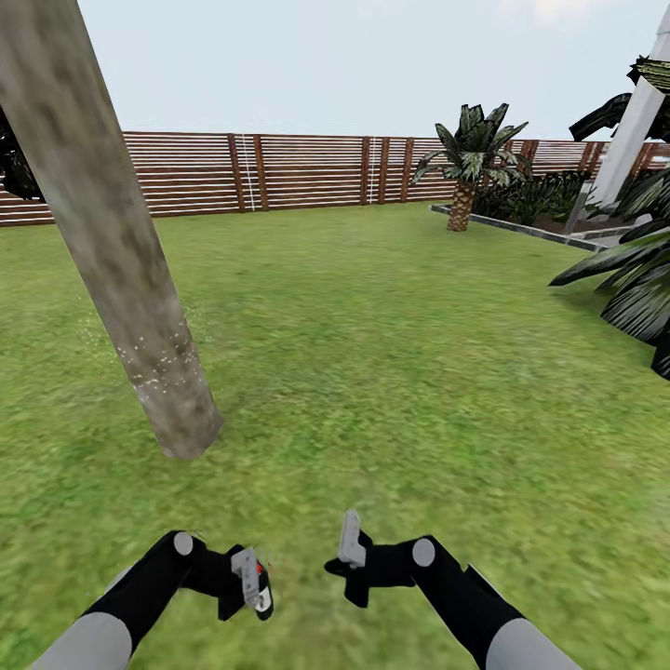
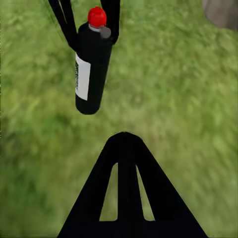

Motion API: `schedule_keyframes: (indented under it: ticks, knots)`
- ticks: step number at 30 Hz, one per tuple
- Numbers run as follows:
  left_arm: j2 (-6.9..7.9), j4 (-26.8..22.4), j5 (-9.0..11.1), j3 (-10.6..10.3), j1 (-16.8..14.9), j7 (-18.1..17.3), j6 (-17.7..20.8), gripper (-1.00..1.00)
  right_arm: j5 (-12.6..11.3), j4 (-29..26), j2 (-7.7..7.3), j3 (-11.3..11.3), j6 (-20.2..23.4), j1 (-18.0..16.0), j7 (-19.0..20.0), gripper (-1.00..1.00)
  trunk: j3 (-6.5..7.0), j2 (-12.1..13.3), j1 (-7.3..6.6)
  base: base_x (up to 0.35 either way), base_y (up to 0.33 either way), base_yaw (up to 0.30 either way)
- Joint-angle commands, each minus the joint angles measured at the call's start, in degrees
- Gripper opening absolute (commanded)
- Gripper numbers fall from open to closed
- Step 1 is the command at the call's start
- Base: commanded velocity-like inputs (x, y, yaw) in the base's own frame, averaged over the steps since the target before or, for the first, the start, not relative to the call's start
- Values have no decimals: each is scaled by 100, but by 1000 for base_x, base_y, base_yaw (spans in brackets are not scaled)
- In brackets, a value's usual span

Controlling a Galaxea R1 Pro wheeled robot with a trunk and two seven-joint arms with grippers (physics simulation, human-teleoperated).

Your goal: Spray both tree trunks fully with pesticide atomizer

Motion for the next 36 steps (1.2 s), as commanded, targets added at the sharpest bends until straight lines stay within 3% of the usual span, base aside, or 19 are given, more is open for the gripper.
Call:
schedule_keyframes:
  ticks: [1,6,7,10,11,13,15,17,19,20,23,24,26,29,34,36]
  knots:
    - [242,-7,17,-10,3,-13,-18,-100,61,24,-14,5,-45,-3,2,-100,-5,-2,-1,0,0,0]
    - [869,7,25,-7,15,-21,-22,-100,61,713,-62,-22,-54,1,-17,-100,-5,-2,-1,0,0,0]
    - [996,10,22,-6,48,-16,-19,-100,58,754,-162,-23,-59,1,-21,100,-5,-2,-1,0,0,0]
    - [1105,12,20,22,175,100,3,-100,54,791,-286,-47,-62,2,-143,100,-5,-2,-1,0,0,0]
    - [1117,14,29,104,237,319,8,-100,50,867,-369,-98,-62,4,-539,100,-5,-2,-1,0,0,0]
    - [1088,191,70,529,417,1229,-7,-100,15,1416,-487,-166,-62,6,-1995,100,-5,-2,-1,0,0,0]
    - [1010,693,121,996,485,2119,-59,-100,-132,2173,-473,-189,-89,17,-3354,100,-5,-2,-1,0,0,0]
    - [789,1255,482,1507,507,2907,-131,-100,-792,2804,-431,-190,-354,27,-4451,100,-5,-2,-1,0,0,0]
    - [669,1775,1050,1952,513,3662,-495,-100,-1732,3158,-383,-195,-673,38,-4961,100,-5,-2,-1,0,0,0]
    - [651,2149,1388,2095,522,4015,-782,-100,-2245,3280,-387,-196,-775,41,-5069,100,-5,-2,-1,0,0,0]
    - [642,2685,2095,2211,639,4576,-1306,-100,-3104,3386,-469,-199,-1139,93,-5153,100,-5,-2,-1,0,0,0]
    - [640,2790,2436,2231,716,4839,-1468,-100,-3422,3405,-536,-196,-1436,191,-5168,100,-5,-2,-1,0,0,0]
    - [630,2909,2932,2247,782,5253,-1602,-100,-3699,3425,-614,-193,-1831,358,-5174,100,-5,-2,-1,0,0,0]
    - [621,3013,3174,2252,905,5590,-1652,-100,-3783,3460,-694,-186,-1986,496,-5170,100,-5,-2,-1,0,0,0]
    - [579,3035,3225,2278,1003,5679,-1643,-100,-3799,3459,-697,-182,-1996,518,-5159,100,-5,-2,-1,0,0,0]
    - [568,3029,3219,2381,1012,5715,-1665,-100,-3822,3443,-650,-191,-1996,516,-5165,100,-5,-2,-1,0,0,0]
